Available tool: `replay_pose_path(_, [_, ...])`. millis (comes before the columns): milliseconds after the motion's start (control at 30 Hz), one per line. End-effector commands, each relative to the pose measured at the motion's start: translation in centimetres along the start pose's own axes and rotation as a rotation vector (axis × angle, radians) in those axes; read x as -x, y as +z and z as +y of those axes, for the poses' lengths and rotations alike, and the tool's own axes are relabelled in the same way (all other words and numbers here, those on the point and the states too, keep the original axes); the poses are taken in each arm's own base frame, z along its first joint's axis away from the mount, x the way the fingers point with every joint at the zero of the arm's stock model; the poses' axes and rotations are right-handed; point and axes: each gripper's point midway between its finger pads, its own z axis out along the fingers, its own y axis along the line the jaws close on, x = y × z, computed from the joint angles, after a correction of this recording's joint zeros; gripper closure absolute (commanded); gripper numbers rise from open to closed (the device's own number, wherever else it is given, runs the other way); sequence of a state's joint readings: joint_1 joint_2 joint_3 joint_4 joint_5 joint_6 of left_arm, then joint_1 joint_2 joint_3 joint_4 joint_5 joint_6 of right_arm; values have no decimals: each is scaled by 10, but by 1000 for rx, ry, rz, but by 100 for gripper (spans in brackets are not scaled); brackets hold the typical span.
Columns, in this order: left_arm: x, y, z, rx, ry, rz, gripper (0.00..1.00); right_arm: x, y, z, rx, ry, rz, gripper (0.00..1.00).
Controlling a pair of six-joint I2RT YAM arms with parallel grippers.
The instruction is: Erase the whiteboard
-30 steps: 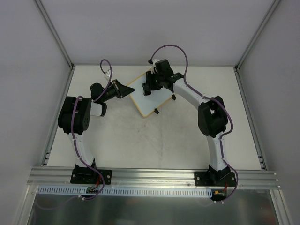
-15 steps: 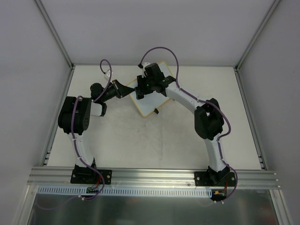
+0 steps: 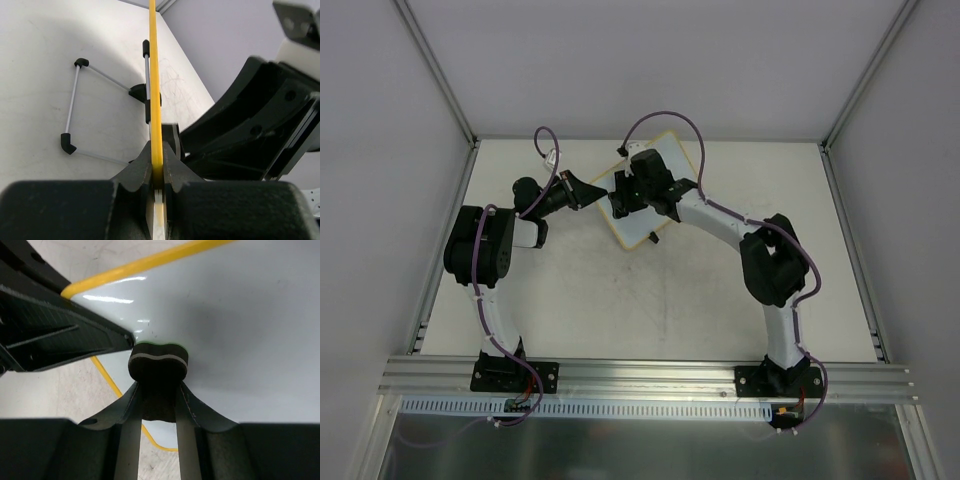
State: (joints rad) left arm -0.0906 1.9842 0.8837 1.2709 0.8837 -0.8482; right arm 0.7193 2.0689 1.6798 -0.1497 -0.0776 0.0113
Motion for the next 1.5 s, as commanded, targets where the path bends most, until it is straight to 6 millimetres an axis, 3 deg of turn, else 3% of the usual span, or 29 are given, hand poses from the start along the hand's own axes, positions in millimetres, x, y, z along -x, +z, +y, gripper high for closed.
replay_pose_path(0, [-22, 4, -62, -259, 163, 128, 100, -111, 9, -2, 11, 38, 274, 100])
replay_pose_path(300, [-21, 5, -63, -257, 161, 129, 100, -145, -5, -9, 42, 111, 271, 100])
replay_pose_path(333, [-21, 5, -62, -256, 160, 130, 100, -157, -8, -12, 37, 117, 287, 100])
replay_pose_path(667, [-21, 5, -61, -250, 161, 129, 100, -182, -15, -11, 68, 169, 277, 100])
replay_pose_path(933, [-20, 6, -59, -242, 155, 128, 100, -147, -65, 9, 85, 87, 159, 100])
replay_pose_path(1167, [-20, 6, -55, -232, 149, 124, 100, -133, -118, 18, 93, 41, 93, 100])
replay_pose_path(1333, [-19, 7, -53, -235, 136, 119, 100, -139, -147, 21, 94, 24, 117, 100])
replay_pose_path(1467, [-18, 7, -52, -232, 133, 116, 100, -167, -165, -4, -30, -10, 243, 100])
